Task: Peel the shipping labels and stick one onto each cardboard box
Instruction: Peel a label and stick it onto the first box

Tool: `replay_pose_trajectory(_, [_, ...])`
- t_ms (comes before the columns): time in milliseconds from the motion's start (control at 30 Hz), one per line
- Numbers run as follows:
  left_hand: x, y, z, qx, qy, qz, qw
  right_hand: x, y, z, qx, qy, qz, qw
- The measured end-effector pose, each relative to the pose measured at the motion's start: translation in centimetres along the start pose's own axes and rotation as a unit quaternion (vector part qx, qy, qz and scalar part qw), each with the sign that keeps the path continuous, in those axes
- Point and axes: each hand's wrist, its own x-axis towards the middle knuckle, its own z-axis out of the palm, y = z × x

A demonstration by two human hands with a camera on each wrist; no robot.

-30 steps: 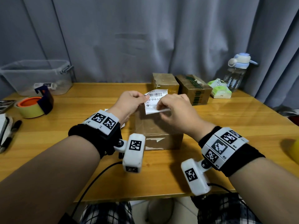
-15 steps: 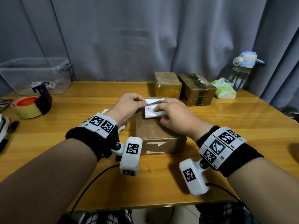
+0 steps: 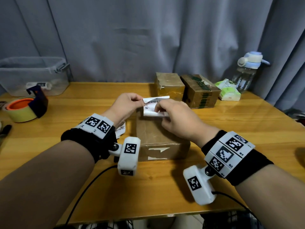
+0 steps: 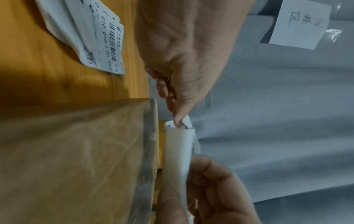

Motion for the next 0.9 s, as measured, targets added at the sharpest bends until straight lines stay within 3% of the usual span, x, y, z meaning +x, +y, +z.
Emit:
replay_pose_trajectory(133, [0.0,0.2,-0.3,-0.003,-0.014,0.007,1.000,0.2,0.4,-0.5,0.010,-0.030,0.027,0.999])
replay_pose_trajectory(333, [-0.1,0.3,-0.1,-0.014,-0.020,-0.003,1.000,-0.8,1.3,-0.5,0.127,-0.042,0.012,0.991])
replay_pose_trajectory(467, [-0.2,-0.2,0.4,-0.014,-0.029,-0.007,0.999,-1.9,1.6,0.4,0.191,-0.010,0.002,0.982])
replay_pose_trajectory(667, [-0.4,-1.1,1.1,-0.011,-0.043,-0.022,0.999,-2.3,2.1,1.1,0.160,0.055,-0.031,0.985])
replay_pose_trajectory(900, [0.2,-1.7,1.2,-0.017,-0.037,-0.034,0.999,-2.1,2.2,1.6,0.197,0.053,-0.021,0.979])
